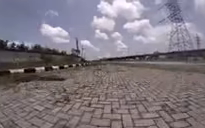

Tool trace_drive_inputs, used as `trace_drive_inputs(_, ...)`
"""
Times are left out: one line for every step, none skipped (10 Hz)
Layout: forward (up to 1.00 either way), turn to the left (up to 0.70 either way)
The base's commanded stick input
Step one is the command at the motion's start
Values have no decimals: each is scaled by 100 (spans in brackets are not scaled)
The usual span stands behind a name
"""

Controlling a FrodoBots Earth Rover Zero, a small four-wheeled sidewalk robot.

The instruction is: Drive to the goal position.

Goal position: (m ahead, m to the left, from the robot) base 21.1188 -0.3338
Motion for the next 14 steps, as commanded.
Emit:
trace_drive_inputs(100,-40)
trace_drive_inputs(100,-24)
trace_drive_inputs(100,0)
trace_drive_inputs(100,0)
trace_drive_inputs(100,0)
trace_drive_inputs(100,0)
trace_drive_inputs(100,0)
trace_drive_inputs(100,0)
trace_drive_inputs(100,0)
trace_drive_inputs(100,0)
trace_drive_inputs(100,0)
trace_drive_inputs(100,0)
trace_drive_inputs(100,0)
trace_drive_inputs(100,0)
